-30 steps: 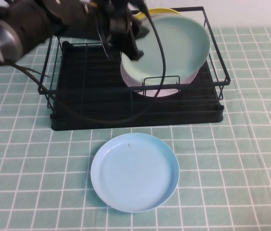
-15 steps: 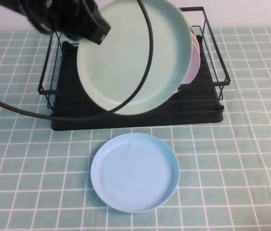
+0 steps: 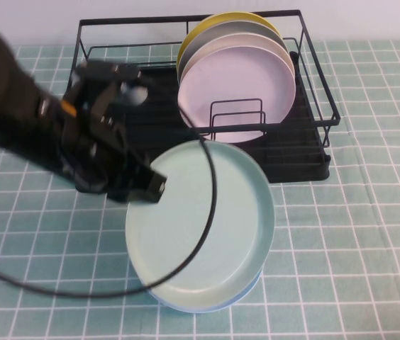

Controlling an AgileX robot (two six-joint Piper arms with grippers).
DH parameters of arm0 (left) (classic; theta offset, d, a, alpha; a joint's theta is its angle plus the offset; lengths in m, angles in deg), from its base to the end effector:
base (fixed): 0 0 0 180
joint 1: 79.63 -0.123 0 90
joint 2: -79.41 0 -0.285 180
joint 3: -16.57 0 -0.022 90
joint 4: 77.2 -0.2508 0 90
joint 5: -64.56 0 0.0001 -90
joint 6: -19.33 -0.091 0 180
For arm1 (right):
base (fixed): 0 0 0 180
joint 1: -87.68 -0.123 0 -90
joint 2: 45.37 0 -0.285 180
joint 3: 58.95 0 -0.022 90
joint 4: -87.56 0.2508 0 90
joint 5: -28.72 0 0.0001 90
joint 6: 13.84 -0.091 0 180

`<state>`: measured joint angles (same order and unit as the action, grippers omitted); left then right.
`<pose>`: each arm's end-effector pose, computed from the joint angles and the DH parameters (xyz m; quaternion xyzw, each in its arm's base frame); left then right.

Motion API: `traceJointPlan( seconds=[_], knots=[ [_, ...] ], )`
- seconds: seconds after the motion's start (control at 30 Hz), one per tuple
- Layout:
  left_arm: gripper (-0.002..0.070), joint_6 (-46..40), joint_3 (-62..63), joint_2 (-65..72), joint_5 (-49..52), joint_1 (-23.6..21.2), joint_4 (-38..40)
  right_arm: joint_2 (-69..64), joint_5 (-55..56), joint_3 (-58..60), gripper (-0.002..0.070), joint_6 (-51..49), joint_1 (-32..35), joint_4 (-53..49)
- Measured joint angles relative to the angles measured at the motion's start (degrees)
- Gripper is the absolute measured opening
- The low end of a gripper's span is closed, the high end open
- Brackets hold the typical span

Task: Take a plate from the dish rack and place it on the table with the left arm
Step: Place the plate from the table

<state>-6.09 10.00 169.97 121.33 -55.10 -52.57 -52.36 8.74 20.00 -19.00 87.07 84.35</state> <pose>0.2554 -0.1514 0.3238 0.3352 0.8938 -0.1985 0.2222 0.0532 -0.0012 0.1724 0.0164 0.7979 0.0068 0.6026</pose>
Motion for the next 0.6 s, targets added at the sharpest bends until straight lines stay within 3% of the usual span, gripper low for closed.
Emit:
traceJointPlan(
  seconds=[0.17, 0.33, 0.6],
  knots=[
    [0.0058, 2.75, -11.22, -4.83, -11.46, 0.00, 3.53, 0.00, 0.00, 0.00, -0.0018, 0.00, 0.00, 0.00],
    [0.0058, 1.97, -20.16, -4.98, -22.18, 0.00, 13.82, 0.00, 0.00, 0.00, -0.0018, 0.00, 0.00, 0.00],
    [0.0058, -0.99, -24.21, -2.93, -28.01, 0.00, 16.39, 0.00, 0.00, 0.00, -0.0018, 0.00, 0.00, 0.04]
  ],
)
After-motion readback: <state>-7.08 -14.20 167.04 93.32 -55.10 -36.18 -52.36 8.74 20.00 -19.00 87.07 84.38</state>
